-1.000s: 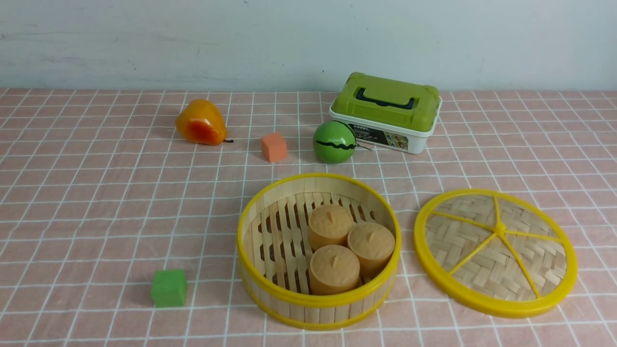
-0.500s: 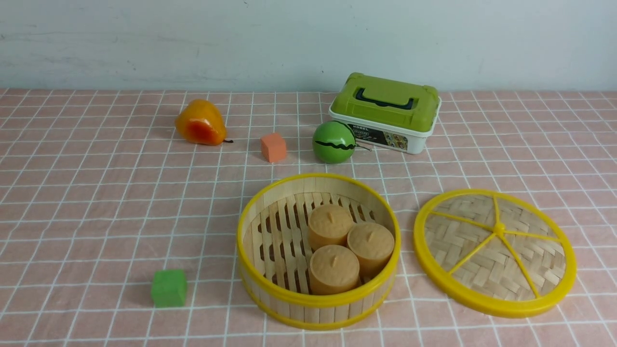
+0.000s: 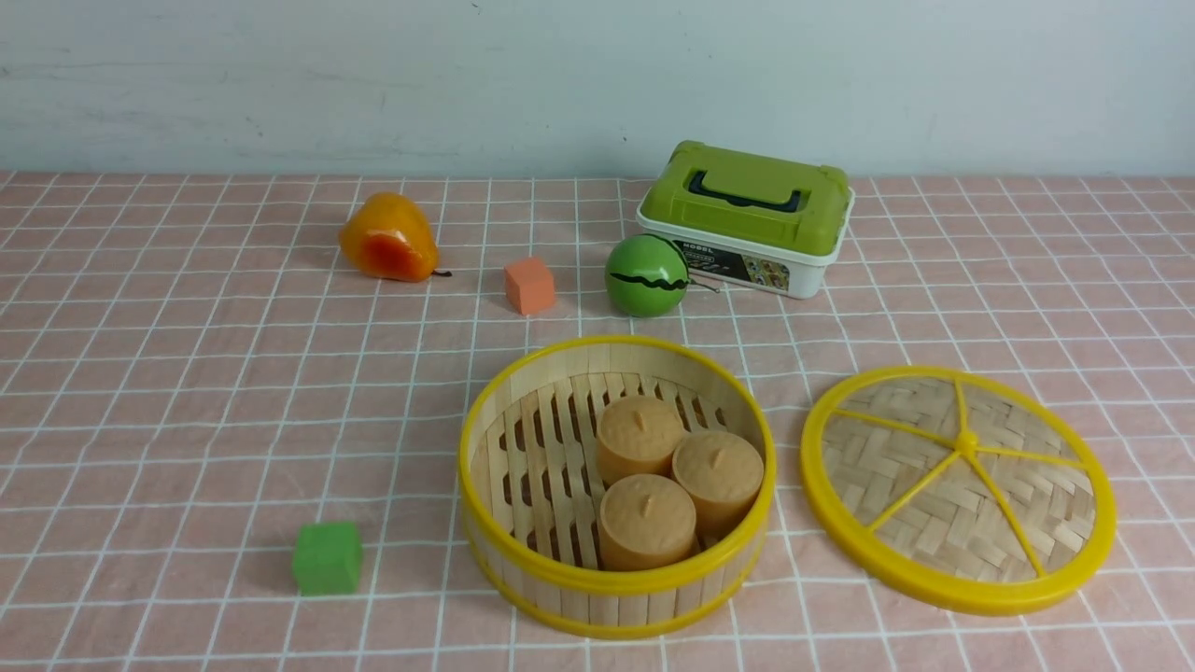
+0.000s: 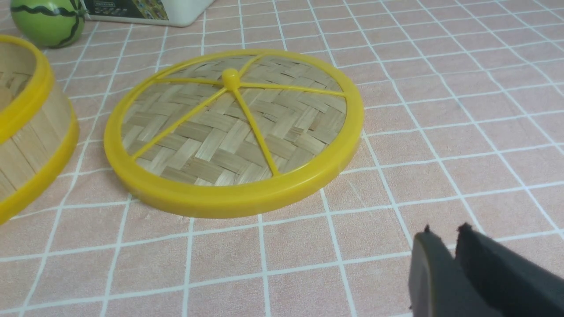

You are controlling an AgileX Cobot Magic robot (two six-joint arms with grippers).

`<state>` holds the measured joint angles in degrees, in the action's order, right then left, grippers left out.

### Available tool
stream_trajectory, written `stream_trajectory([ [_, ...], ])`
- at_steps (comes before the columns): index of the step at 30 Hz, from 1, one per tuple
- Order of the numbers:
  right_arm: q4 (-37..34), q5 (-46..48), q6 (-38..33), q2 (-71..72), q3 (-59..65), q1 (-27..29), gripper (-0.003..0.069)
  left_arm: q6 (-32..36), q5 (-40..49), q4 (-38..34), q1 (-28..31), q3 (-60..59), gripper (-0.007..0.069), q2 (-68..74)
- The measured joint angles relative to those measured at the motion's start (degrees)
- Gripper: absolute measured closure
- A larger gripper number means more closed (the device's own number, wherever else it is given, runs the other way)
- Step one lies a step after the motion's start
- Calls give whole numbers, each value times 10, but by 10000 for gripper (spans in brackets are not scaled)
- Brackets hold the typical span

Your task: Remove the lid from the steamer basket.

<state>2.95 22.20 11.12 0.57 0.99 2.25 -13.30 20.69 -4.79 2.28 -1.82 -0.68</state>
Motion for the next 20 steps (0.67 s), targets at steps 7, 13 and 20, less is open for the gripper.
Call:
stream_trajectory([
  [7,-1,0,0,0,0,0,592,0,0,0,0,0,386,0],
  [13,-1,0,0,0,0,0,582,0,0,0,0,0,386,0],
  [20,-1,0,0,0,0,0,570,0,0,0,0,0,386,0],
])
